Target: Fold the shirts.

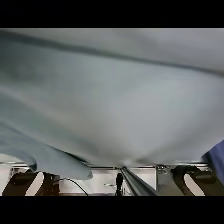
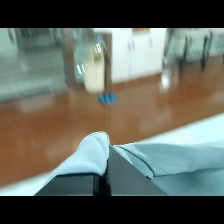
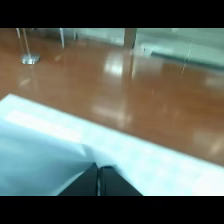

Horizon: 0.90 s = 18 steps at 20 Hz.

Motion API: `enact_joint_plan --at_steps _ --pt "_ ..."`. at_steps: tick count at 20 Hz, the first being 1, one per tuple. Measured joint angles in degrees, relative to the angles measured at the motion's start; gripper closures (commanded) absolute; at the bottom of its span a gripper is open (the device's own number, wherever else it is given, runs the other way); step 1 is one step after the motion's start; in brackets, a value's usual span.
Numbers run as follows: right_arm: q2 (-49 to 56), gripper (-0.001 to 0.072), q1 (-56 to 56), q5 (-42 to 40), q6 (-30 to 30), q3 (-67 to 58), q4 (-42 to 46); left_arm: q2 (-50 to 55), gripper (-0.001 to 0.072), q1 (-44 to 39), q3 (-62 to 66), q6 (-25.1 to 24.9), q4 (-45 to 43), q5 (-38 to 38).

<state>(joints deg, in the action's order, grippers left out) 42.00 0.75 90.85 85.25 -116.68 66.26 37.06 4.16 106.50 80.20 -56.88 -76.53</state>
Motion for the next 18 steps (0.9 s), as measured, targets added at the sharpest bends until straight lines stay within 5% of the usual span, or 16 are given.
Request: enact_joint_plan --at_steps 8,18 --pt "6.1 0.0693 0.0 -9.9 0.5 23.6 1.2 16.1 0.0671 -2.0 -16.8 -3.0 -0.1 4.8" --pt "42.6 0.0692 -3.3 -31.9 1.2 25.7 -3.3 51.0 0.067 -4.7 -18.6 -1.4 3.0 14.4"
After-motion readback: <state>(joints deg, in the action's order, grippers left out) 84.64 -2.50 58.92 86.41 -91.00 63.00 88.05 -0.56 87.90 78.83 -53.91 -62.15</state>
